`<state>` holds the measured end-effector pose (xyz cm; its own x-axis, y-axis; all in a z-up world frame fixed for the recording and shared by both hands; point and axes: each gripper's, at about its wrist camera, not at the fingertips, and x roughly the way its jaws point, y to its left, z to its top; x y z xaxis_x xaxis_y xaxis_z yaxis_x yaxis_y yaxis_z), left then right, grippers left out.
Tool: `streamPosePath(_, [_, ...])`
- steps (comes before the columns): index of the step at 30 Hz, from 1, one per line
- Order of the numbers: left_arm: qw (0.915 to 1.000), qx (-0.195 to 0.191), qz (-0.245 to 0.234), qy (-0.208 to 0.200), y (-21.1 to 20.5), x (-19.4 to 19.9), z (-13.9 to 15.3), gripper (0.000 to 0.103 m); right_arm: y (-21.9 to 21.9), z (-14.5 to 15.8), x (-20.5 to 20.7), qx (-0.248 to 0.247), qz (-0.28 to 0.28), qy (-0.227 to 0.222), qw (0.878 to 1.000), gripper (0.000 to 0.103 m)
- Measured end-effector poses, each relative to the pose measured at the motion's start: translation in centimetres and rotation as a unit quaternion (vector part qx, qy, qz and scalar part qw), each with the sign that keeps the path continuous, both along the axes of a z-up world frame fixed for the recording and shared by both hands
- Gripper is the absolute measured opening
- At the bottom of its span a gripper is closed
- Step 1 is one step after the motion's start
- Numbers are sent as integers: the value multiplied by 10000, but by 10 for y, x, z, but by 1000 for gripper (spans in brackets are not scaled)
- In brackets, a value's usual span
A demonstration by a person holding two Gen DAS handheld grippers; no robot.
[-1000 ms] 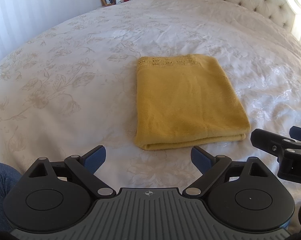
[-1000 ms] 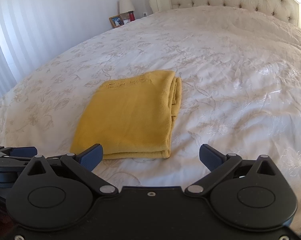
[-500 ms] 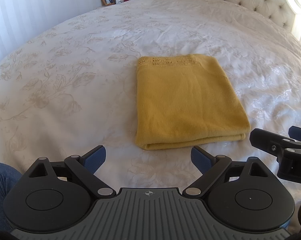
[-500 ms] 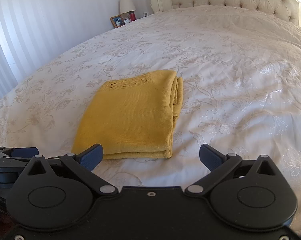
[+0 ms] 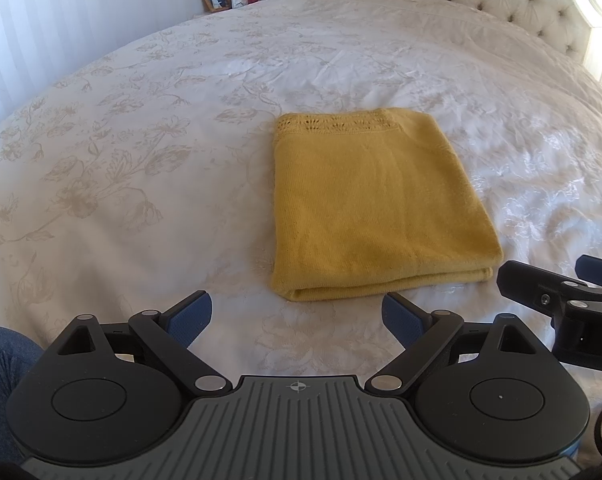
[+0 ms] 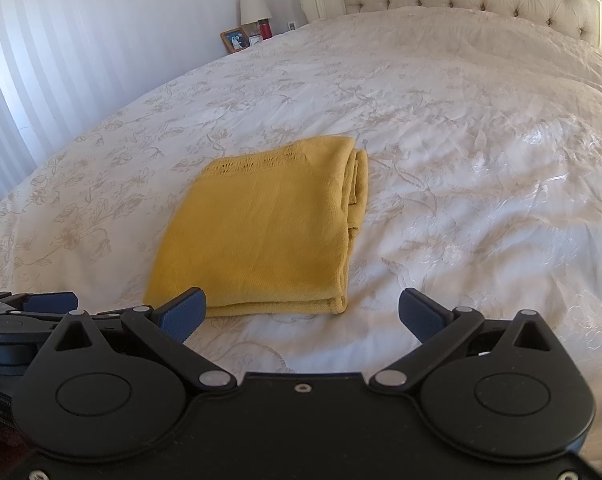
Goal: Fold small clothes
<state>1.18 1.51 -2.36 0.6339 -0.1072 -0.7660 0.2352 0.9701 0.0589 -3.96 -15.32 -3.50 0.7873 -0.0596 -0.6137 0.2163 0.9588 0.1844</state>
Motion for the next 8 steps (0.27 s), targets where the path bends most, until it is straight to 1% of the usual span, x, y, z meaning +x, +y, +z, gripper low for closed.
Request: streamPosePath(8, [10000, -20, -21, 15, 2, 1, 0, 93, -2, 0, 1, 34, 11, 12, 10000, 102])
